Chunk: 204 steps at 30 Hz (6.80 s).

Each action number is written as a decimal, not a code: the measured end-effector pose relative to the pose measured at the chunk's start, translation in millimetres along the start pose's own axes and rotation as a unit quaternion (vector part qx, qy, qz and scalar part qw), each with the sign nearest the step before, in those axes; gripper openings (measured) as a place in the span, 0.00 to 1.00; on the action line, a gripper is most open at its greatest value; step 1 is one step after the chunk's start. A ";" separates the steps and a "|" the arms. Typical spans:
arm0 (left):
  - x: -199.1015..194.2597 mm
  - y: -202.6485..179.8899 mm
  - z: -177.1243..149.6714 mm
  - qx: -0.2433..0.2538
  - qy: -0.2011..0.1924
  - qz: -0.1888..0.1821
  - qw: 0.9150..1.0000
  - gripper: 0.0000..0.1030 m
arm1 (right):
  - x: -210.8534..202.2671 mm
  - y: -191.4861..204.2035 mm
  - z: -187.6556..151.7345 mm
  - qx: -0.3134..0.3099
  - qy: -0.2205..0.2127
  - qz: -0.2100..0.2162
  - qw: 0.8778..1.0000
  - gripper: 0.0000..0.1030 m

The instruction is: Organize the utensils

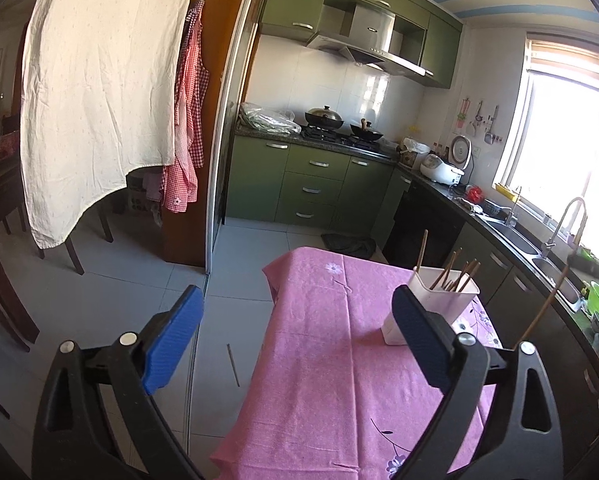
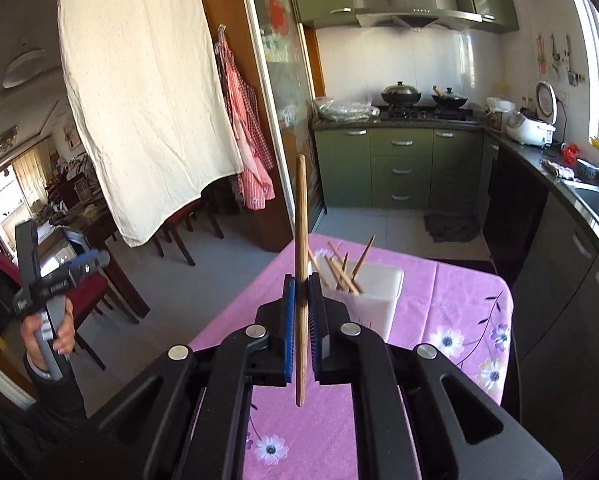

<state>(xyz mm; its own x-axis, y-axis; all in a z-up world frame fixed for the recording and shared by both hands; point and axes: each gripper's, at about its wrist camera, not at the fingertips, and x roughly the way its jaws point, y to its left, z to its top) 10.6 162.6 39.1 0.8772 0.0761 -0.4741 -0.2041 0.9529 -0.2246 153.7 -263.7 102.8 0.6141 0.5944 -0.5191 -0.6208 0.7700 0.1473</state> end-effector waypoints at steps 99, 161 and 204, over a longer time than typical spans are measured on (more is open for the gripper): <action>-9.4 -121.8 -105.2 0.127 -0.010 -0.027 0.992 0.93 | -66.5 -0.5 -214.3 -0.007 -0.135 -0.195 0.972 0.96; -8.2 -117.9 -105.8 0.126 -0.007 -0.024 0.992 0.93 | -38.5 0.1 -214.9 -0.011 -0.115 -0.183 0.976 0.95; -6.9 -120.9 -107.9 0.127 0.002 -0.036 0.991 0.93 | -26.6 -7.4 -221.4 -0.018 -0.099 -0.174 0.980 0.96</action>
<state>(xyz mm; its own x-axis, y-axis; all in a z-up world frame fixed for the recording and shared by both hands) -17.7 15.2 -22.3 0.8835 0.0050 -0.4683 -0.0247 0.9990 -0.0360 34.1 -336.5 -70.9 0.8723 0.3328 -0.3583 -0.3707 0.9278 -0.0408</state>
